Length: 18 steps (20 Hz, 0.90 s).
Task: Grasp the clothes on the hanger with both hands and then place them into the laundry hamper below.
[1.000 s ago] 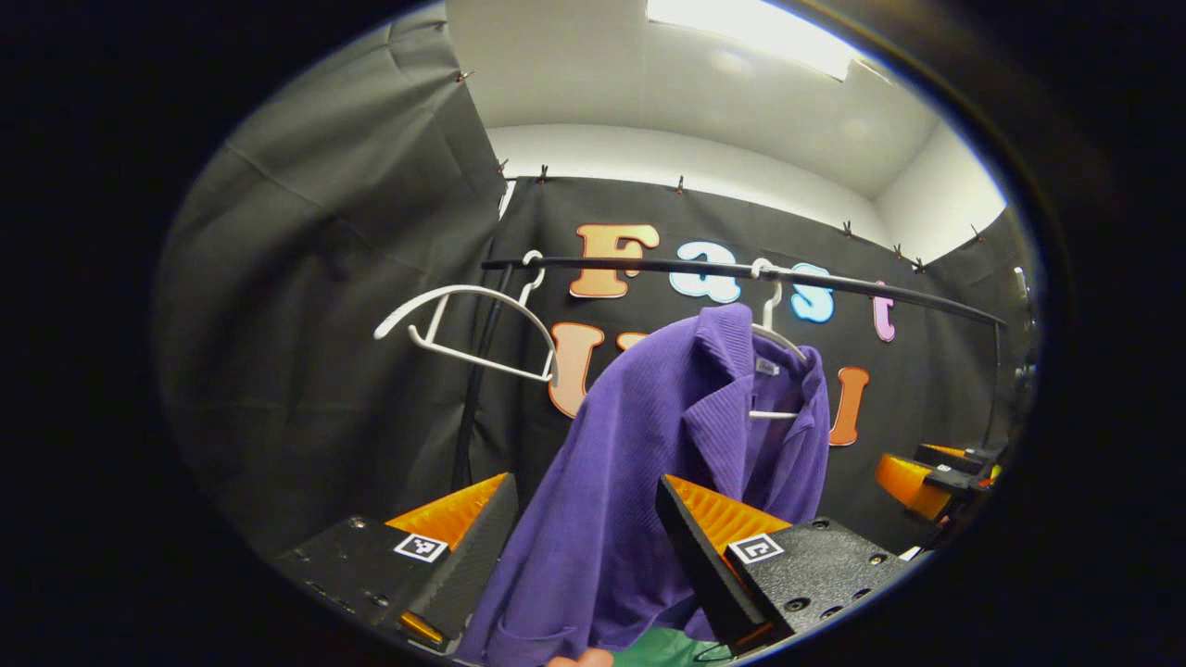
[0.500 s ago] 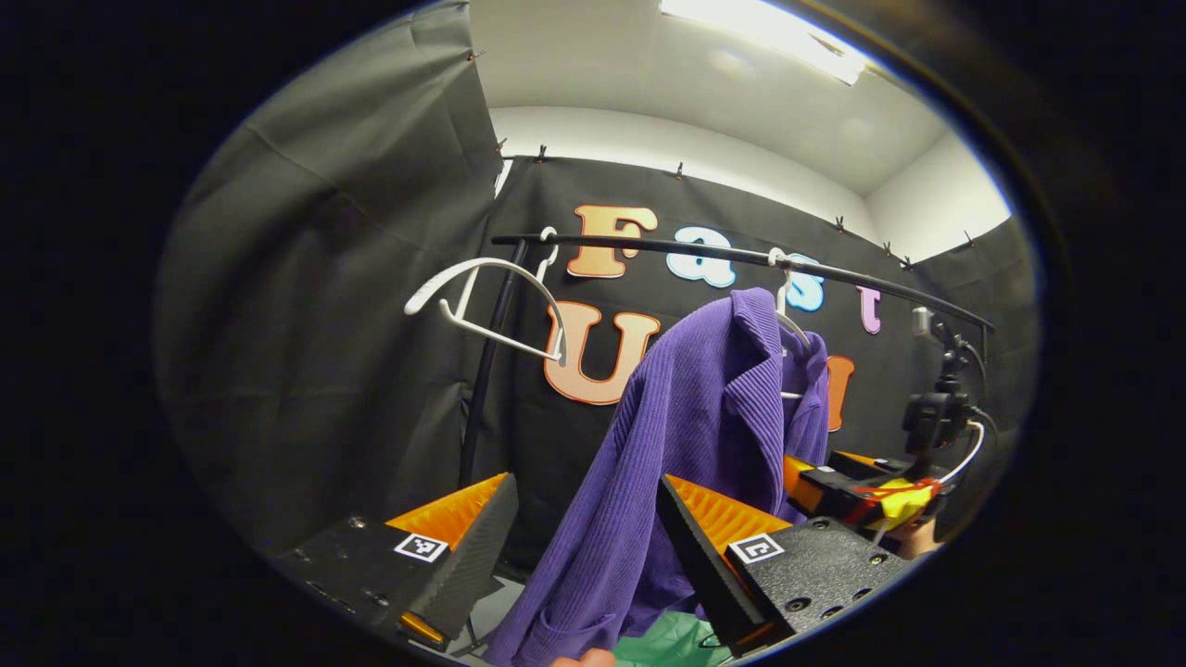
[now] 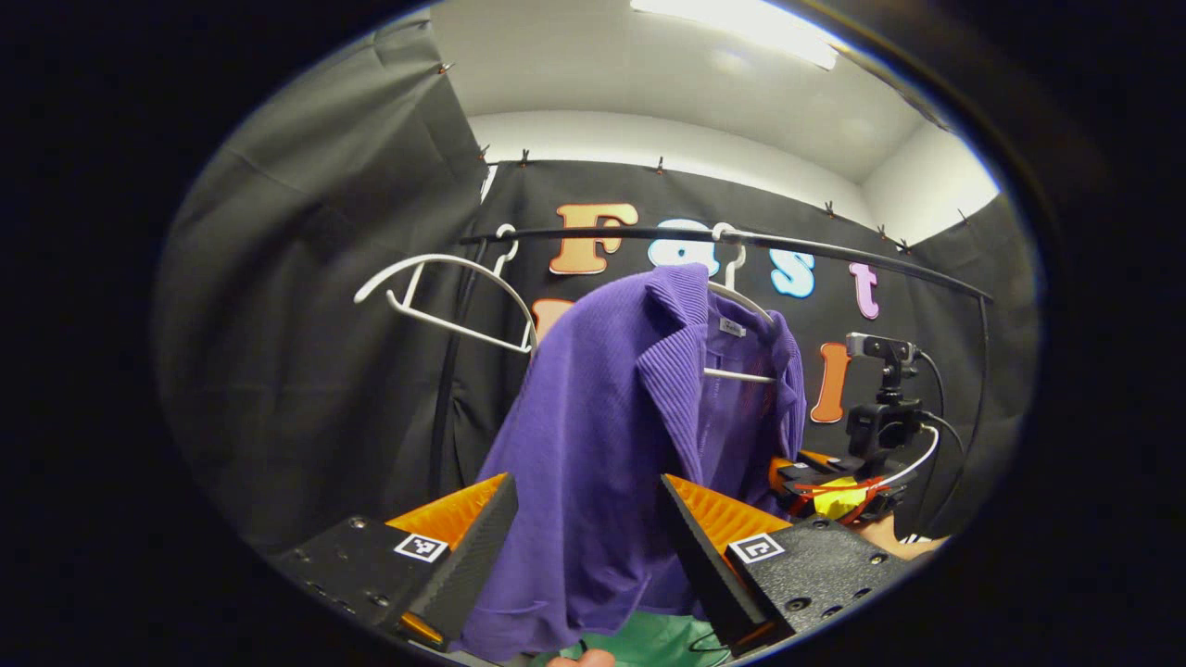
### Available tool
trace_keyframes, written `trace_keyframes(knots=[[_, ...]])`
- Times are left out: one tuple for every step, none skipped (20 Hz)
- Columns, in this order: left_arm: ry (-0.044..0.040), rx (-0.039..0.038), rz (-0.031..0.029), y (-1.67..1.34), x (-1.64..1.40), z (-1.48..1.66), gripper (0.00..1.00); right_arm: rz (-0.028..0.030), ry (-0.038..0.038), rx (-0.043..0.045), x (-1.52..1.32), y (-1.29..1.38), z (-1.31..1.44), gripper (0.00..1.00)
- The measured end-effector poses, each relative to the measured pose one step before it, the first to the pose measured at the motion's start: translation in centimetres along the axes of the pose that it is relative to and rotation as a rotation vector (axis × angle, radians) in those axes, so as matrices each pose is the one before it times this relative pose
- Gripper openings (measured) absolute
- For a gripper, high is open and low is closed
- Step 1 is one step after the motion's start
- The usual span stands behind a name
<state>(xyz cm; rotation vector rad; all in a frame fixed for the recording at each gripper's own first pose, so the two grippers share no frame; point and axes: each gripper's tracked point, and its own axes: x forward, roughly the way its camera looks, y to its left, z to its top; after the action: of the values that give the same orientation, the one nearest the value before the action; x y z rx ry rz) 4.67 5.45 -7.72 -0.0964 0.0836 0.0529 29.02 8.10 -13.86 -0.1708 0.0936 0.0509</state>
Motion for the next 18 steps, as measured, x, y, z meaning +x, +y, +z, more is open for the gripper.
trace_keyframes(knots=[[-0.00733,0.00025,0.03120,-0.114,0.040,-0.054,0.92,0.04096,-0.01381,0.01189,-0.284,-0.276,0.241,0.35],[-0.01307,0.00586,0.03636,-0.096,0.162,0.078,0.92,0.03248,-0.00788,0.00861,-0.331,-0.523,0.377,0.15],[-0.01477,0.00825,0.03420,-0.211,0.154,0.160,0.95,0.03426,-0.00978,0.00873,-0.648,-0.438,0.355,0.08],[-0.01240,0.00558,0.02809,-0.220,0.348,0.203,0.95,0.02647,-0.00988,0.01061,-0.993,-0.485,0.471,0.02],[-0.00850,0.00135,0.01902,-0.314,0.120,0.150,0.92,0.02472,-0.01282,0.01047,-0.919,-0.425,0.645,0.02],[-0.00260,-0.00017,0.01320,-0.464,0.102,-0.025,0.95,0.01760,-0.01723,0.00801,-0.801,-0.681,1.242,0.08],[0.00218,-0.00011,0.01043,-0.430,-0.009,-0.062,0.94,0.01228,-0.02107,0.00708,-0.727,-0.691,1.138,0.08],[0.00383,0.00106,0.00823,-0.246,-0.072,-0.233,0.93,0.00561,-0.02044,0.00868,-0.634,-0.843,0.966,0.08],[0.00215,0.00020,0.00336,-0.390,0.109,-0.205,0.92,0.00343,-0.01469,0.00724,-0.562,-0.676,0.822,0.08],[0.00573,-0.00032,0.00010,-0.552,0.026,-0.435,0.92,-0.00035,-0.01305,0.00878,-0.007,-0.628,0.776,0.08],[0.00890,-0.00075,-0.00056,-0.516,0.076,-0.399,0.92,0.00429,-0.00594,0.00994,-0.105,-0.555,0.631,0.08],[0.00802,-0.00290,-0.00216,-0.398,0.142,-0.296,0.92,0.00476,-0.00666,0.01093,-0.423,-0.242,0.358,0.08],[0.00400,-0.00587,-0.00329,-0.410,0.084,-0.204,0.92,0.00392,-0.00867,0.00553,-0.214,-0.282,0.346,0.07],[-0.00009,-0.00615,-0.00141,0.026,0.494,-0.093,0.92,0.00121,-0.00944,-0.00441,-0.109,-0.301,0.386,0.08],[-0.00137,-0.00842,-0.00319,-0.200,0.387,-0.178,0.92,-0.00092,-0.00726,-0.00796,-0.112,-0.221,0.254,0.08],[0.00767,-0.01016,-0.01233,-0.580,0.416,-0.101,0.92,0.00143,-0.00658,-0.00756,-0.184,-0.013,0.206,0.08],[0.01232,-0.01203,-0.02839,-0.854,0.187,-0.260,0.95,0.00366,-0.00298,-0.00599,-0.055,-0.055,0.075,0.08],[0.01356,-0.01484,-0.04134,-1.136,-0.005,-0.353,0.97,0.00373,0.00611,-0.00837,0.012,0.095,-0.140,0.08]])
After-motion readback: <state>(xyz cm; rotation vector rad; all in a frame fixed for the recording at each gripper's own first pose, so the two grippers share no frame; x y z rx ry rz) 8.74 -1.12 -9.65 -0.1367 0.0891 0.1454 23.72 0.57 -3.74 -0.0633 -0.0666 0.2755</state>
